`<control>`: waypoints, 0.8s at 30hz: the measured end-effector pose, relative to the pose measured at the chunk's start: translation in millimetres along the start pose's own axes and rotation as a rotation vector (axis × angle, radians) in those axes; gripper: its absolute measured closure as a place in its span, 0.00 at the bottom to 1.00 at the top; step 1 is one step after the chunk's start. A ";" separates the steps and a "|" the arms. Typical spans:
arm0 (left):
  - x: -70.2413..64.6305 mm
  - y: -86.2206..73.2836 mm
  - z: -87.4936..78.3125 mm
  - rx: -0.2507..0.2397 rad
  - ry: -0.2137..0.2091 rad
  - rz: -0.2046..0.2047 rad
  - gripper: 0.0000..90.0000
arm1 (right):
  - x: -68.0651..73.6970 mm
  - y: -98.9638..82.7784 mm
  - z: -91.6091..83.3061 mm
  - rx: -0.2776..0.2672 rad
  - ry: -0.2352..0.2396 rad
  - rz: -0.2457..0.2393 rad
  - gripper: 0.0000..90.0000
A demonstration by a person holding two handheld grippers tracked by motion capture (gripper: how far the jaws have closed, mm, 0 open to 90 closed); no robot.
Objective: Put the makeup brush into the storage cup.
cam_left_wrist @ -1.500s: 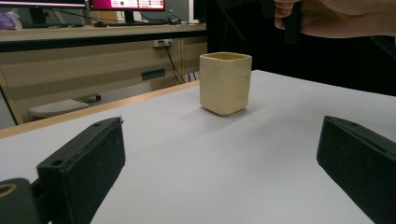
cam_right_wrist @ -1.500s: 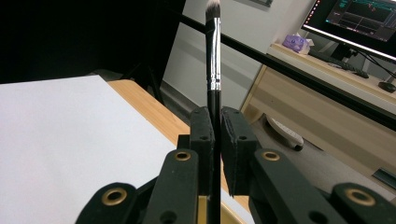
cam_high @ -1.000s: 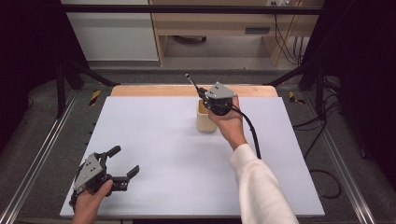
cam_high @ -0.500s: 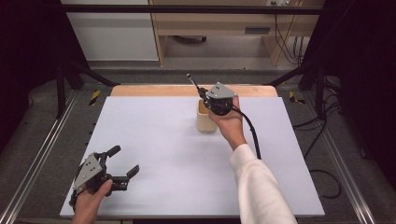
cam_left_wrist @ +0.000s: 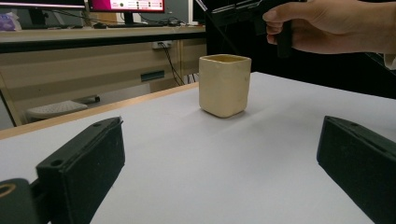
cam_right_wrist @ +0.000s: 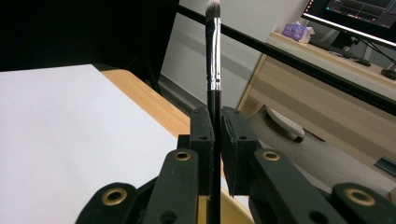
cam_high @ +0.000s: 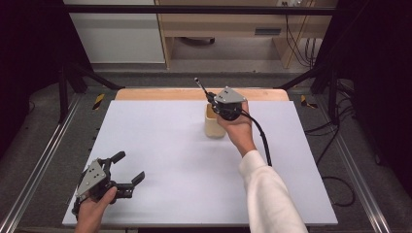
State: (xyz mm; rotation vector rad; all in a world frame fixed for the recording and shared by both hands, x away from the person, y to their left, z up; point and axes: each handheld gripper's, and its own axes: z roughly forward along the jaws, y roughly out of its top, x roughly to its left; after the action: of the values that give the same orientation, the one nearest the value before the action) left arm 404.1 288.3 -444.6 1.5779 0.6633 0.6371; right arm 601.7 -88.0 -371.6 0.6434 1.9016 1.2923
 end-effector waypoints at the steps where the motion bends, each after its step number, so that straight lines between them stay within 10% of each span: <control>1: 0.0 -0.1 0.1 0.000 0.000 -0.001 0.01 | -0.1 -0.6 0.2 0.001 0.000 0.001 0.93; 24: -0.3 0.0 0.2 0.001 -0.002 0.001 0.01 | 1.1 -10.8 4.4 0.025 0.009 0.012 0.93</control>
State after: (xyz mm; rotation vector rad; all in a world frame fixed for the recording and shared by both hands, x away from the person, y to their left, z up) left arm 404.1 287.9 -444.7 1.5800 0.6614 0.6354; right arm 604.5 -88.7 -383.0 0.6634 1.9273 1.2827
